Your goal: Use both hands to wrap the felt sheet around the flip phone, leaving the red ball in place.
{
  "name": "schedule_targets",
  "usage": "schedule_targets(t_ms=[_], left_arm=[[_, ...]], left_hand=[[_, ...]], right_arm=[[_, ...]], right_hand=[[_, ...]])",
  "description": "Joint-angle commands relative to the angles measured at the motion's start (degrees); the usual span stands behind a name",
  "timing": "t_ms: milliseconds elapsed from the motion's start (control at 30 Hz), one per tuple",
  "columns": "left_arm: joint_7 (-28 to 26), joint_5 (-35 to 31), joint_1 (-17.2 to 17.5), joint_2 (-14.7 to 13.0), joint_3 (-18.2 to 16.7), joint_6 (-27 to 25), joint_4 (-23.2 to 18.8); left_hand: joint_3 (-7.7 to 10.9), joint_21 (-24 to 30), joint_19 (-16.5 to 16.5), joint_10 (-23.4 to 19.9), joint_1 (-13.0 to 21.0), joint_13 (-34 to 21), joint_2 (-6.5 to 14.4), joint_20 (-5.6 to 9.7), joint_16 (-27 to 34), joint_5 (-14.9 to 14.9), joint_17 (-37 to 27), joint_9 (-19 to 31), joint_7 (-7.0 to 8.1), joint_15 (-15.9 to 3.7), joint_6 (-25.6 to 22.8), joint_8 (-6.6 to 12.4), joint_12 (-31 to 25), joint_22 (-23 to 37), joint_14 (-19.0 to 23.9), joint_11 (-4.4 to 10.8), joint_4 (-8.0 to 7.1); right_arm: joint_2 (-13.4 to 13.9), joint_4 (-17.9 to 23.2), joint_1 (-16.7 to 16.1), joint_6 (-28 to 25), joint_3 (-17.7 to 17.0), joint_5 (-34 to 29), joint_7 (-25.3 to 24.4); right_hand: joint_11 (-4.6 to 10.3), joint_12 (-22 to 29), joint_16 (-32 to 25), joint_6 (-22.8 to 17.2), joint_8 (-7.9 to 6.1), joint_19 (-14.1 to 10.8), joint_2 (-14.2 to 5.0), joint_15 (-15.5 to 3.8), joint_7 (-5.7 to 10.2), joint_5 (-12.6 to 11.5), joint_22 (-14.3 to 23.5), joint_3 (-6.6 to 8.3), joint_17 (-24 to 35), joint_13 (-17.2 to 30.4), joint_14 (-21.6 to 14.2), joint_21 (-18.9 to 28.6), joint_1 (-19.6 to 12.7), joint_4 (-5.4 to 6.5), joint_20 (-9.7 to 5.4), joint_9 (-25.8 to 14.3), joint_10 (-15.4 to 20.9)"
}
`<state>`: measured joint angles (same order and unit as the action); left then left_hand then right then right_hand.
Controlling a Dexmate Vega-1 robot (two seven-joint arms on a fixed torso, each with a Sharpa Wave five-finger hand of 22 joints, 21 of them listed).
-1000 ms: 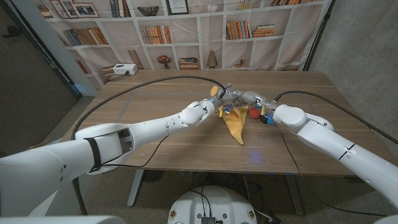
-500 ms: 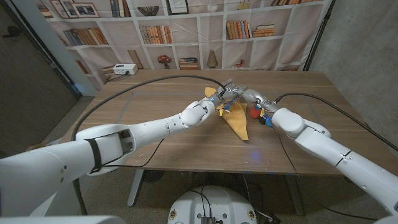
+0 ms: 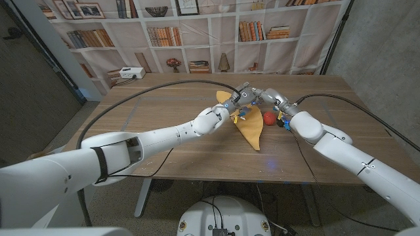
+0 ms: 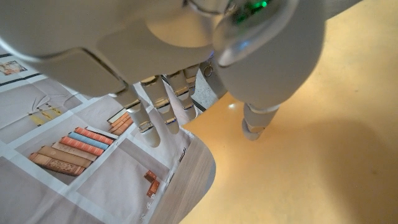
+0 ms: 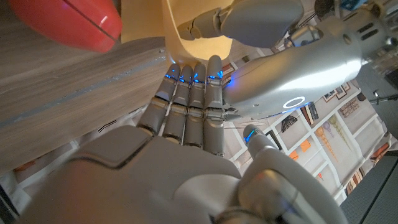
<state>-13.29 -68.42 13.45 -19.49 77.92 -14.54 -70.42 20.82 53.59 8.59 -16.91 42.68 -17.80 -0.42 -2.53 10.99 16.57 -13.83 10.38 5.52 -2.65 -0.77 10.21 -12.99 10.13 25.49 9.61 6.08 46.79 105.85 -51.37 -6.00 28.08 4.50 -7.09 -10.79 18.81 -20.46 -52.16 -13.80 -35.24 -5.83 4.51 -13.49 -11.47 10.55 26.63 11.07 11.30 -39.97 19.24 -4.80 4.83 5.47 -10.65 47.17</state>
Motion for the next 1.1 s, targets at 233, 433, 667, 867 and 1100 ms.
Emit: schedule_targets(t_ms=[233,433,667,867,1100], left_arm=[[9.8,-15.1,3.1,-3.5,-0.3,-16.0,-9.8],[14.3,-24.6,5.1,-2.1,-0.7,-23.9,-9.8],[28.0,-34.5,6.8,-3.1,-2.7,-24.8,-15.5],[34.0,-38.8,9.6,-4.9,-6.6,-22.2,-21.8],[37.8,-43.2,14.3,-6.7,-12.0,-19.8,-29.9]], left_hand=[[-0.72,-1.4,-1.7,3.0,-0.4,0.4,-0.4,-0.71,-0.4,0.6,0.1,0.2,0.85,-5.52,0.7,0.32,0.0,0.2,-3.9,-0.59,-0.01],[-0.23,-1.7,-1.8,3.3,0.1,0.6,0.9,-0.52,-0.2,0.9,0.1,0.2,1.88,-5.6,-0.4,0.69,-0.2,0.2,-4.6,-0.1,-0.06],[-0.04,-2.4,-2.7,5.0,0.0,0.9,1.8,-0.56,-0.2,0.7,0.2,0.2,2.57,-5.17,0.3,0.35,0.2,0.2,-6.0,-0.39,-0.24],[-0.23,-2.6,-2.9,5.3,-0.4,1.1,1.9,-0.29,-0.1,0.5,0.2,0.2,2.66,-5.09,0.7,0.26,0.2,0.2,-6.3,-0.61,-0.44],[-0.94,-3.0,-3.4,6.0,-1.6,1.3,1.6,-0.29,0.0,0.1,0.2,0.2,2.6,-5.09,1.1,0.23,0.2,0.3,-6.9,-0.78,-0.94]], right_arm=[[-0.1,-1.8,11.7,-13.0,9.5,-0.5,18.5],[-0.7,-2.1,15.0,-16.1,13.0,-3.2,21.1],[-0.5,-1.6,15.6,-16.6,13.9,-4.1,21.1],[-0.1,-0.8,15.5,-17.3,14.2,-4.7,21.0],[0.3,0.7,16.8,-20.9,16.3,-7.3,22.4]], right_hand=[[4.07,-0.7,2.0,4.4,0.28,-1.9,-0.55,-5.19,5.91,-0.6,0.1,0.77,-0.5,-0.3,-5.6,0.0,0.3,0.66,-0.95,0.1,7.4],[4.15,-4.2,5.3,7.8,2.2,-0.5,0.17,-3.88,6.73,-0.8,0.1,0.33,-0.3,-0.3,-1.1,-1.2,1.2,1.42,-0.43,0.0,2.3],[4.17,-4.0,5.1,6.7,1.86,-1.3,0.49,-3.83,6.45,-0.8,0.1,0.12,-0.2,-0.2,-2.8,-1.1,1.5,1.63,-0.58,0.0,3.9],[3.51,-3.7,4.7,4.2,1.23,-4.2,1.02,-4.12,6.08,-1.0,0.1,-0.3,-0.2,-0.2,-6.2,-0.3,2.1,2.0,-1.6,0.0,6.7],[2.73,-5.1,6.0,3.7,1.76,-5.3,3.71,-2.92,4.92,-1.2,0.1,-2.72,-0.1,-0.2,-6.0,-0.5,3.9,2.82,-1.92,0.0,6.5]])
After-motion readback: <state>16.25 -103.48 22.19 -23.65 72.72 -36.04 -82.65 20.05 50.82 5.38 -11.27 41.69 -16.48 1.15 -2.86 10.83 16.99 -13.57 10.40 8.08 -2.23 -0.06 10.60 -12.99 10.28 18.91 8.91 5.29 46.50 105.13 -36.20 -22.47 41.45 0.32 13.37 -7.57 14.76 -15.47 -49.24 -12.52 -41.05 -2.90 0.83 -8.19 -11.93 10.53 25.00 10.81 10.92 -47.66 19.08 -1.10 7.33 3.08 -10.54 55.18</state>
